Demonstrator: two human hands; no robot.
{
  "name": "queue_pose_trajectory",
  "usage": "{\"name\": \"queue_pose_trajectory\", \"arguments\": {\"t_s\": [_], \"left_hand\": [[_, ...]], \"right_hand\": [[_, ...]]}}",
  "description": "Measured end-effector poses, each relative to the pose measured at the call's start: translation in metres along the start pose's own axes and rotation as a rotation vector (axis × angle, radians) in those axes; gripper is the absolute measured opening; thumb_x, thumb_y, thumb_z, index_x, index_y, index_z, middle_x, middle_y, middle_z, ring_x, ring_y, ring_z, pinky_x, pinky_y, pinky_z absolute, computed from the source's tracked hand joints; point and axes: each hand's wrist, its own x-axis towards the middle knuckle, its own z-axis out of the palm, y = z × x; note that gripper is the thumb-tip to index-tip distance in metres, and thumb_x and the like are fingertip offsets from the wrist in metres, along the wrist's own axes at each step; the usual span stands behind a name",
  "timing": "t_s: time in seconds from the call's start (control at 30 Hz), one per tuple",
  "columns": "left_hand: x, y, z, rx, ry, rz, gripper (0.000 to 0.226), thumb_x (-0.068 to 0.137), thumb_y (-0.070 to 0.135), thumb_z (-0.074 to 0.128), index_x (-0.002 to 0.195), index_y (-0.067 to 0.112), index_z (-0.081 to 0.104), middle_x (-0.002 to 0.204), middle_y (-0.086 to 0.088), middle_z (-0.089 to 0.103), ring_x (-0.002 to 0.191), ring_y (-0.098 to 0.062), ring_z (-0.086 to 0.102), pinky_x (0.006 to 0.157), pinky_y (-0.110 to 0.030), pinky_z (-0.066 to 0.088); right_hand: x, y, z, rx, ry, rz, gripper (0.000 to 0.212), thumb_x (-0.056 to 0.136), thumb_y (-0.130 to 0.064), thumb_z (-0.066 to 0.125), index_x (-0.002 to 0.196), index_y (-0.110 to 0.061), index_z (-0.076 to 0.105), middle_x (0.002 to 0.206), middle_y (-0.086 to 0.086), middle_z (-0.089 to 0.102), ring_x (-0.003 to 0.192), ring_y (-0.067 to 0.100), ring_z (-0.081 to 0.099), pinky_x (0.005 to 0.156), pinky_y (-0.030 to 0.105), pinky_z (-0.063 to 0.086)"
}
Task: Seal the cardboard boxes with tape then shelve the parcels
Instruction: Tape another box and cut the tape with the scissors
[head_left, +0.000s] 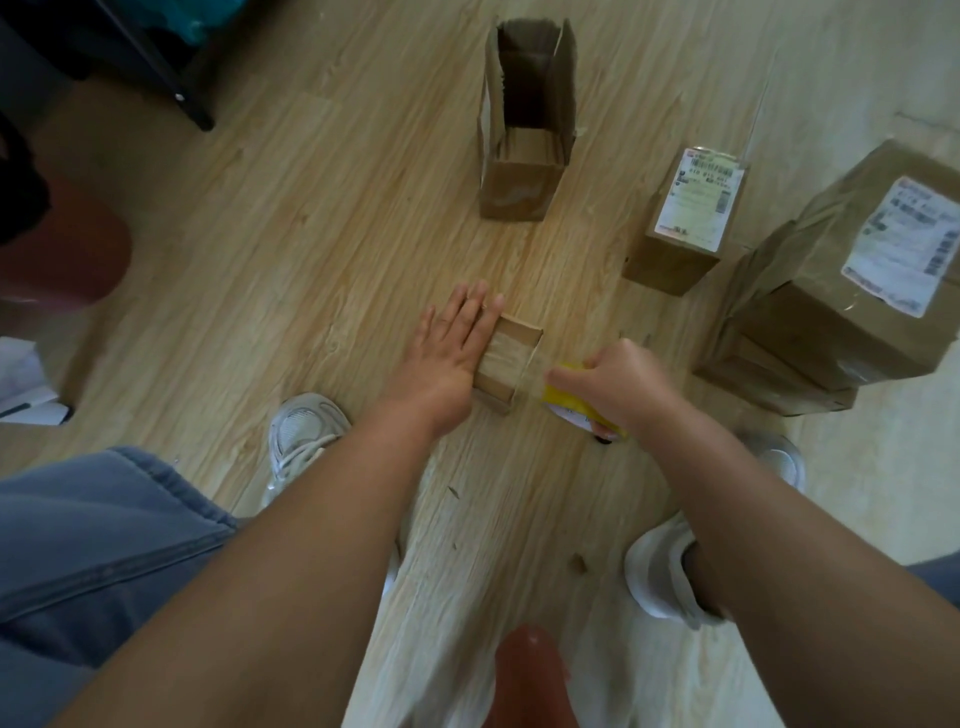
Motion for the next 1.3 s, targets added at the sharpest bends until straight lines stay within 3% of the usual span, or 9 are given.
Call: {"name": "queue_pose_trajectory", "arguments": {"t_s": [0.07,0.27,0.37,0.5,0.63,0.8,1.0,1.13,1.3], "left_hand": [[0.0,0.002,-0.001,0.011,-0.003,-0.001,0.101,0.082,-0.004,0.044,0.152,0.026,-0.022,0.162,0.002,-0.026,0.146,-0.014,-0.029,0.118,-0.038,-0.019],[-0.001,0.004,0.0,0.075,0.005,-0.013,0.093,0.086,-0.001,0.037,0.151,0.021,-0.025,0.161,-0.001,-0.028,0.14,-0.014,-0.036,0.118,-0.041,-0.019],[-0.002,0.006,-0.002,0.141,-0.018,-0.02,0.091,0.087,-0.001,0.034,0.146,0.018,-0.033,0.159,-0.005,-0.032,0.142,-0.019,-0.035,0.12,-0.045,-0.016],[0.001,0.015,-0.009,0.305,-0.086,-0.071,0.087,0.095,0.013,0.036,0.141,0.011,-0.038,0.158,-0.012,-0.032,0.147,-0.028,-0.027,0.118,-0.051,-0.014],[0.005,0.041,-0.024,0.495,-0.112,-0.055,0.095,0.094,0.027,0.051,0.151,0.003,-0.02,0.161,-0.019,-0.018,0.15,-0.036,-0.015,0.118,-0.053,-0.01],[0.001,0.061,-0.023,0.398,-0.093,-0.001,0.109,0.08,0.019,0.073,0.156,0.022,-0.006,0.159,-0.006,0.008,0.144,-0.029,0.014,0.115,-0.041,0.018],[0.013,0.047,-0.044,0.267,-0.048,-0.01,0.1,0.08,0.021,0.078,0.155,0.018,0.012,0.156,-0.002,0.023,0.139,-0.025,0.026,0.103,-0.037,0.038],[0.009,0.033,-0.057,0.05,-0.062,-0.026,0.101,0.079,0.031,0.081,0.156,0.019,0.015,0.158,-0.002,0.022,0.143,-0.024,0.022,0.106,-0.037,0.037],[0.002,0.03,-0.063,-0.043,-0.109,-0.076,0.115,0.071,0.045,0.084,0.156,0.021,0.011,0.158,0.001,0.023,0.138,-0.028,0.026,0.106,-0.041,0.037]], "right_hand": [[0.002,0.0,0.007,-0.093,0.059,-0.009,0.049,0.082,-0.048,0.065,0.049,-0.013,0.057,0.036,-0.002,0.053,0.049,0.02,0.06,0.052,0.028,0.042],[0.008,-0.003,0.025,-0.113,0.056,0.032,0.049,0.087,-0.054,0.058,0.065,-0.011,0.068,0.05,0.001,0.062,0.052,0.018,0.062,0.049,0.023,0.04],[0.011,-0.003,0.031,-0.071,0.046,0.031,0.05,0.088,-0.054,0.057,0.063,-0.011,0.066,0.05,0.001,0.063,0.056,0.022,0.067,0.053,0.029,0.047],[0.011,-0.004,0.028,-0.116,0.026,0.019,0.049,0.092,-0.052,0.055,0.07,-0.01,0.067,0.055,0.002,0.065,0.058,0.022,0.067,0.053,0.027,0.044],[0.012,-0.013,0.02,-0.177,0.023,0.026,0.048,0.095,-0.055,0.054,0.08,-0.012,0.068,0.066,0.002,0.067,0.056,0.019,0.063,0.051,0.024,0.045],[0.008,-0.019,0.019,-0.165,-0.042,0.05,0.052,0.095,-0.06,0.051,0.084,-0.011,0.067,0.069,0.004,0.069,0.061,0.021,0.066,0.055,0.027,0.048],[-0.004,-0.019,-0.002,-0.102,-0.061,-0.112,0.048,0.089,-0.056,0.065,0.068,-0.013,0.059,0.06,0.0,0.062,0.057,0.015,0.059,0.053,0.029,0.043],[-0.016,-0.021,-0.026,0.04,-0.145,-0.226,0.044,0.083,-0.056,0.072,0.081,-0.011,0.071,0.083,0.01,0.072,0.079,0.024,0.069,0.073,0.04,0.056],[-0.02,-0.029,-0.032,0.06,-0.218,-0.282,0.03,0.089,-0.045,0.069,0.096,-0.017,0.075,0.087,0.0,0.069,0.079,0.013,0.064,0.068,0.027,0.046]]}}
